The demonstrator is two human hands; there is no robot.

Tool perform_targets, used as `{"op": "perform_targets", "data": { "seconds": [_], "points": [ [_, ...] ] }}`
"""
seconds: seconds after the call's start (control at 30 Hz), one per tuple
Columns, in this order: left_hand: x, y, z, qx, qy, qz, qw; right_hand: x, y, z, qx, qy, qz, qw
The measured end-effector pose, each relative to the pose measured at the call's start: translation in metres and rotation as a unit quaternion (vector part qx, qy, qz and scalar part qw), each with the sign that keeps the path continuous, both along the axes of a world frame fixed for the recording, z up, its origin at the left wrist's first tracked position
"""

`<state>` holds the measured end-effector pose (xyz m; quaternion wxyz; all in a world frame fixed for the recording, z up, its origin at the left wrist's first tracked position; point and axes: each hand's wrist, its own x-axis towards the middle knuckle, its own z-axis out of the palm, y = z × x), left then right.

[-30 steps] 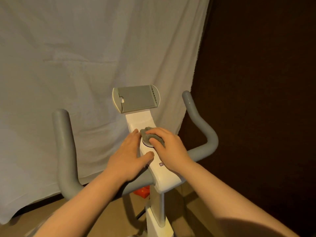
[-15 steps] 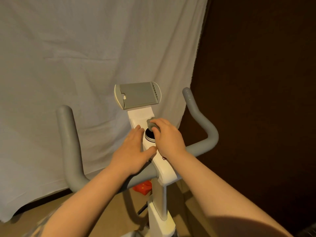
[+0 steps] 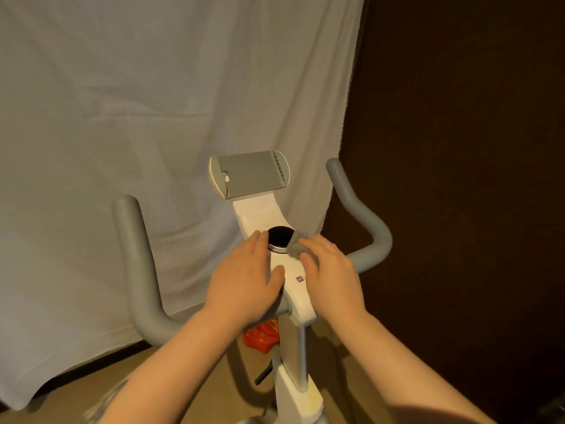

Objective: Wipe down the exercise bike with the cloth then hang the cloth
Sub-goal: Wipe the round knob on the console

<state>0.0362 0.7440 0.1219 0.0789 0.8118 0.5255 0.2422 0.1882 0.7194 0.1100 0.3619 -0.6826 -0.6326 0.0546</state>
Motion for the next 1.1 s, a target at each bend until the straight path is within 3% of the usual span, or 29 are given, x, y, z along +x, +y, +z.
{"op": "perform_targets", "data": {
  "seconds": [0.07, 0.23, 0.37, 0.4, 0.5, 0.57, 0.67, 0.87, 1.0, 1.03, 1.1],
  "points": [
    [0.005, -0.011, -0.002, 0.024, 0.03, 0.005, 0.999, -0.005, 0.006, 0.003, -0.004, -0.009, -0.044, 0.999],
    [-0.004, -0.019, -0.009, -0.014, 0.02, -0.001, 1.0, -0.001, -0.043, -0.026, 0.105, -0.08, 0.084, 0.988],
    [0.0, -0.02, -0.009, 0.009, 0.015, -0.004, 1.0, 0.001, -0.025, -0.029, 0.139, 0.15, -0.118, 0.972],
    [0.0, -0.021, -0.01, 0.023, 0.014, -0.01, 1.0, -0.014, -0.029, -0.029, 0.151, 0.145, -0.12, 0.97],
    [-0.002, -0.023, -0.012, 0.058, -0.007, -0.043, 0.997, -0.036, -0.051, -0.05, 0.201, 0.036, 0.0, 0.979],
    [-0.002, -0.022, -0.011, 0.056, -0.014, -0.051, 0.997, -0.015, -0.039, -0.043, 0.186, 0.044, -0.006, 0.982],
    [-0.001, -0.022, -0.01, 0.042, -0.019, -0.057, 0.997, 0.001, -0.022, -0.029, 0.132, 0.134, -0.109, 0.976],
    [-0.003, -0.021, -0.007, 0.008, -0.067, -0.058, 0.996, -0.011, -0.044, -0.048, 0.179, -0.015, 0.004, 0.984],
    [-0.002, -0.02, -0.008, 0.015, -0.048, -0.051, 0.997, -0.002, -0.026, -0.027, 0.127, 0.131, -0.094, 0.979],
    [-0.002, -0.021, -0.009, 0.019, -0.047, -0.051, 0.997, -0.014, -0.032, -0.028, 0.113, 0.127, -0.105, 0.98],
    [-0.002, -0.02, -0.01, 0.007, -0.044, -0.043, 0.998, -0.037, -0.049, -0.031, 0.098, 0.021, -0.057, 0.993]
  ]
}}
